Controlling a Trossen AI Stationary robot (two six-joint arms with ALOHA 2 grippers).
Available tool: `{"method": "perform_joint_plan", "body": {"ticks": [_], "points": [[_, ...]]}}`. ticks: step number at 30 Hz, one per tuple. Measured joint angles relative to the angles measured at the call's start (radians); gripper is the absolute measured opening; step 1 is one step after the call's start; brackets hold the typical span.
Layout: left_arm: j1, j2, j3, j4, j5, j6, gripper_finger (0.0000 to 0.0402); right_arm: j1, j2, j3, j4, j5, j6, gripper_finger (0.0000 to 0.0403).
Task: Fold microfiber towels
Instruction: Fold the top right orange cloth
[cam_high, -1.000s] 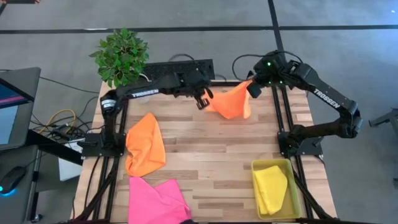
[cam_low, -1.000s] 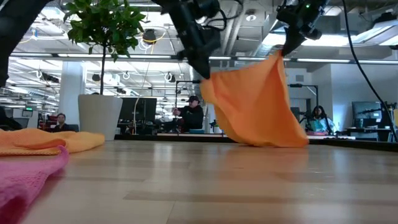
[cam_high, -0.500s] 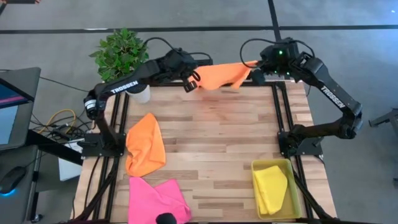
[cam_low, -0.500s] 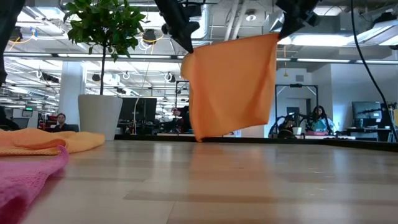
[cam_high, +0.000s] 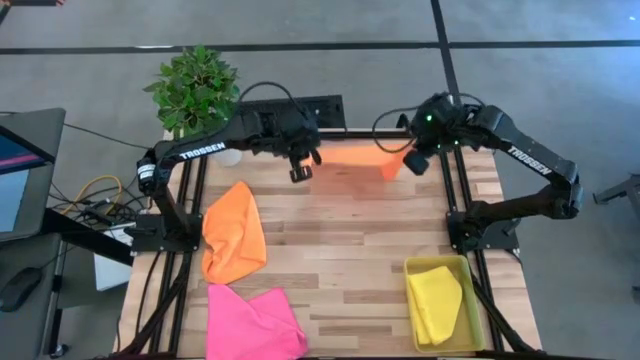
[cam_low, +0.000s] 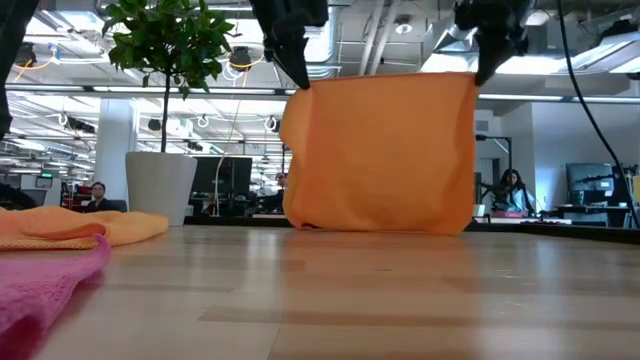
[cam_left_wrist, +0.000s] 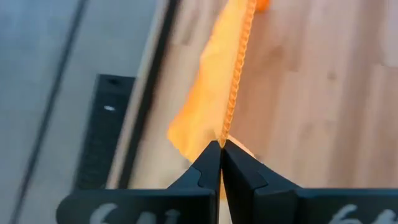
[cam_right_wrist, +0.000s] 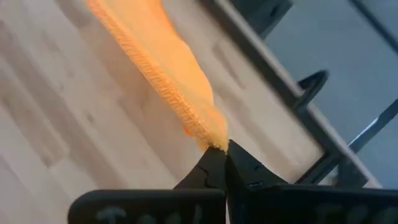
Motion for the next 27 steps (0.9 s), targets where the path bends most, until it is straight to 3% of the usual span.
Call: {"method": "perform_joint_plan", "body": {"ticks": [16,27], "points": [[-0.178,0.000,-0.154,-0.106,0.196,-0.269,0.0000,0.198,0.000,-0.239,-0.007,-0.248,0.110,0.0008],[-0.240,0.000,-0.296,-0.011,0.249,-0.416,0.0000,0.302,0.000,-0.409,0.109,-0.258,0.170,0.0008]]}}
